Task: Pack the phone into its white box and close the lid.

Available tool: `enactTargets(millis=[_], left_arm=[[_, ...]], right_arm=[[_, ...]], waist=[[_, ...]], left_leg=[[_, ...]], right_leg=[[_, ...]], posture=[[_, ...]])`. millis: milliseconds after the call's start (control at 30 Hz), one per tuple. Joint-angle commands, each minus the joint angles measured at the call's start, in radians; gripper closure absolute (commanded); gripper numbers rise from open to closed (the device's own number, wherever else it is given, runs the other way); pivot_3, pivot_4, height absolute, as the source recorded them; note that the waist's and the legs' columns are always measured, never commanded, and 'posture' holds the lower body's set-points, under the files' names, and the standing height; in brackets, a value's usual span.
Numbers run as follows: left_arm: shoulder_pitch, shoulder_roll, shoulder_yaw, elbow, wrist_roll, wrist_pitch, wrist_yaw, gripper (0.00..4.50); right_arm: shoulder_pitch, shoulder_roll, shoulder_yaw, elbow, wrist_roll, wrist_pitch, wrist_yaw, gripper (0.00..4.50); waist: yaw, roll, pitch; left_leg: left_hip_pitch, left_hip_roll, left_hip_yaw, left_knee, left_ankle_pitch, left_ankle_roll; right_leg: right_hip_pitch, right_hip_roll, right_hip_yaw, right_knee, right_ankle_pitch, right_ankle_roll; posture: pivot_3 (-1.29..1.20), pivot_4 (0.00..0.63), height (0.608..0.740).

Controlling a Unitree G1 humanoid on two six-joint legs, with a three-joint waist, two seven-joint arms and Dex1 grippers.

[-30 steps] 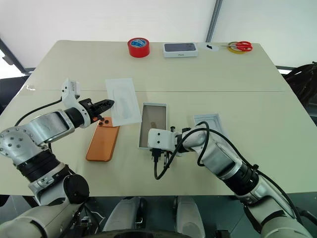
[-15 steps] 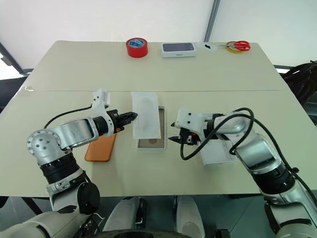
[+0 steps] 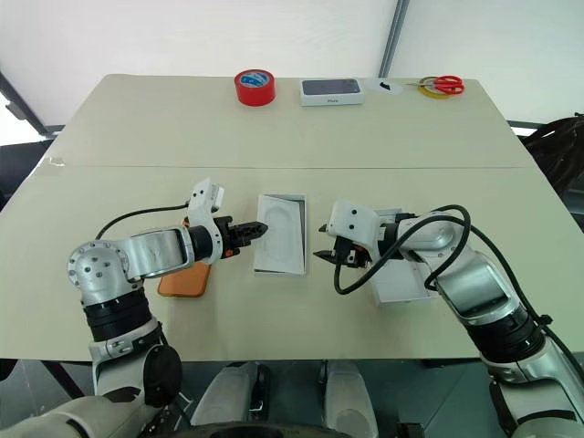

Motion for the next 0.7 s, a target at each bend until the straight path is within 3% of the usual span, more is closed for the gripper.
enactTargets(millis=[33,133,200,267,400,567,700], left_arm=[[-0.006,-0.009,0.009,-0.014,-0.004,0.007,-0.008,1.49],[-0.009,0.002,0.03,-0.026,-0.027,-0.006,-0.013,0.05],[-0.016,0.018,0.046,-0.035,-0.045,-0.017,-0.02,0.05],[-0.025,0.045,0.054,-0.052,-0.055,-0.035,-0.034,0.0],[-0.003,0.163,-0.015,-0.117,0.008,-0.086,-0.12,0.0],[0.209,0.499,-0.303,-0.309,0.345,-0.456,-0.471,0.0],[0.396,0.645,-0.319,-0.336,0.42,-0.677,-0.768,0.0]], right_arm=[[-0.017,-0.004,-0.021,0.004,-0.006,-0.024,-0.01,2.08],[-0.031,0.006,-0.023,0.024,-0.01,-0.034,-0.024,2.08],[-0.049,0.021,-0.023,0.044,-0.01,-0.033,-0.038,2.08],[-0.071,0.041,-0.022,0.064,-0.009,-0.025,-0.054,2.63],[-0.116,0.093,-0.004,0.098,-0.019,0.009,-0.095,4.47],[-0.184,0.201,0.085,0.152,-0.111,0.047,-0.205,4.47],[-0.242,0.323,0.146,0.234,-0.185,0.072,-0.309,4.47]], waist=[[0.0,0.0,0.0],[0.0,0.0,0.0],[-0.002,0.0,0.0],[-0.003,0.0,0.0],[-0.002,0.0,0.0],[-0.011,0.001,0.0],[-0.023,0.002,0.001]], left_leg=[[0.0,0.0,0.0,0.0,0.0,0.0],[0.0,0.0,0.0,0.0,0.0,0.0],[0.0,0.0,0.0,0.0,0.0,0.0],[0.0,0.0,0.0,0.0,0.0,0.0],[0.0,0.0,0.0,0.0,0.0,0.0],[-0.001,0.0,0.002,-0.002,0.0,-0.001],[-0.005,0.002,0.003,-0.003,0.001,-0.003]], right_leg=[[0.0,0.0,0.0,0.0,0.0,0.0],[0.0,0.0,0.0,0.0,0.0,0.0],[0.0,0.0,0.0,0.0,0.0,0.0],[0.0,0.0,0.0,0.0,0.0,0.0],[-0.001,0.001,0.0,0.0,0.0,0.0],[-0.003,0.0,0.001,0.0,0.0,0.0],[-0.009,0.0,0.002,0.0,0.001,-0.003]], posture=[[0.0,0.15,0.74],[0.0,0.15,0.74],[0.0,0.15,0.74],[0.0,0.15,0.74],[0.0,0.15,0.74],[0.0,0.15,0.74],[0.0,0.15,0.74]])
